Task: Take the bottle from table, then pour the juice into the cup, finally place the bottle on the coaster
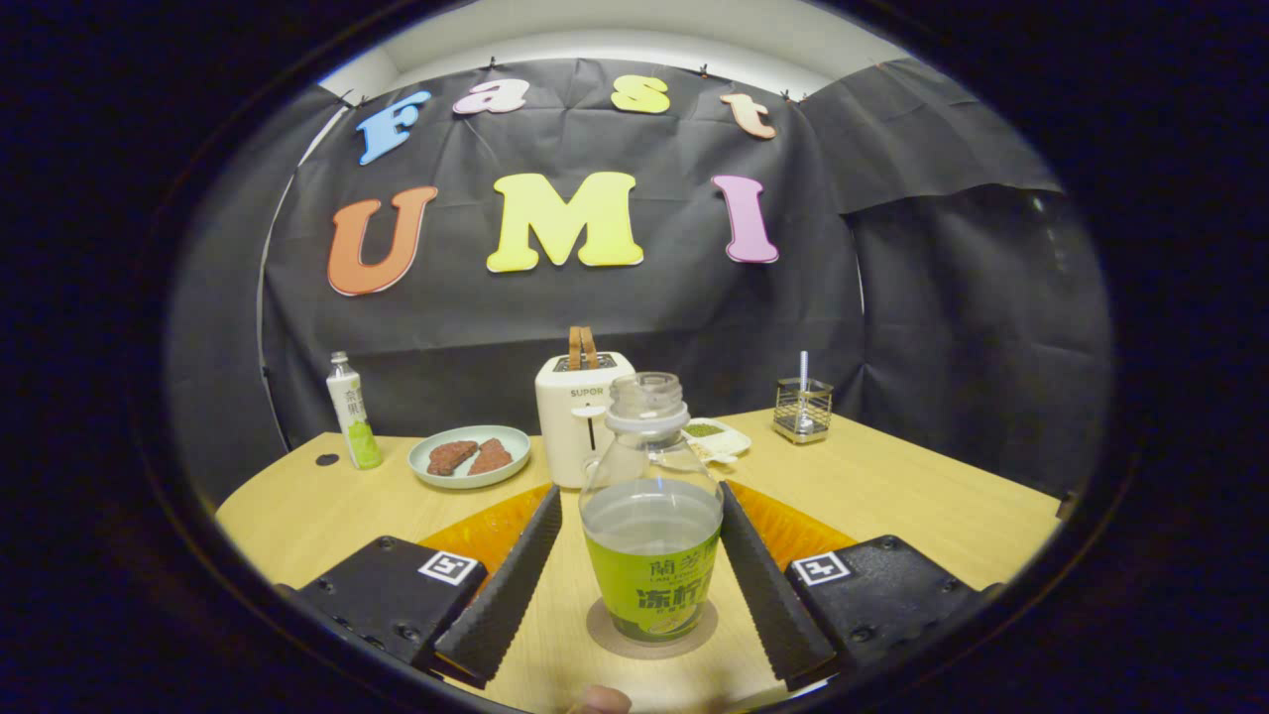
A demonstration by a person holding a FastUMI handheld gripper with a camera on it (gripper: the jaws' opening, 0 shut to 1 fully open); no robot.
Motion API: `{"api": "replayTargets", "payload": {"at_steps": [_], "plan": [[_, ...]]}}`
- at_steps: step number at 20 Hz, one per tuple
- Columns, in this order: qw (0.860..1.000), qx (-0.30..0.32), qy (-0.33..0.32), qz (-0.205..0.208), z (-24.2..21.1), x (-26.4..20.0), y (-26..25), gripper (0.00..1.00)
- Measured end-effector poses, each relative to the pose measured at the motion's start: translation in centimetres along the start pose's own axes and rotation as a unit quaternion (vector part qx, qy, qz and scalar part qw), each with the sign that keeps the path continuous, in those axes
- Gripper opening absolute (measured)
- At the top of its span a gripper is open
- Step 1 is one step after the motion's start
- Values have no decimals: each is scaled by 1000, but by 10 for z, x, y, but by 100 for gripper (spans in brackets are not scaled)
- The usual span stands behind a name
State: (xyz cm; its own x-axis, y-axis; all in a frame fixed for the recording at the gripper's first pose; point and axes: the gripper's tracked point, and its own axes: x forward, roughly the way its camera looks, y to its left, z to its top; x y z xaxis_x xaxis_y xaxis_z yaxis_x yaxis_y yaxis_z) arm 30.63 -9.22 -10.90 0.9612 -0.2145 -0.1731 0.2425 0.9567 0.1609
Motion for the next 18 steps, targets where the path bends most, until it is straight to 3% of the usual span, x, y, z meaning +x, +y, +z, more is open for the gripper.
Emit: {"api": "replayTargets", "payload": {"at_steps": [9, 13, 18], "plan": [[998, -33, -47, 0, 55, -94, -16, 100], [997, -53, -60, 20, 72, -151, -22, 100], [996, -74, -54, 20, 67, -205, -36, 99]]}}
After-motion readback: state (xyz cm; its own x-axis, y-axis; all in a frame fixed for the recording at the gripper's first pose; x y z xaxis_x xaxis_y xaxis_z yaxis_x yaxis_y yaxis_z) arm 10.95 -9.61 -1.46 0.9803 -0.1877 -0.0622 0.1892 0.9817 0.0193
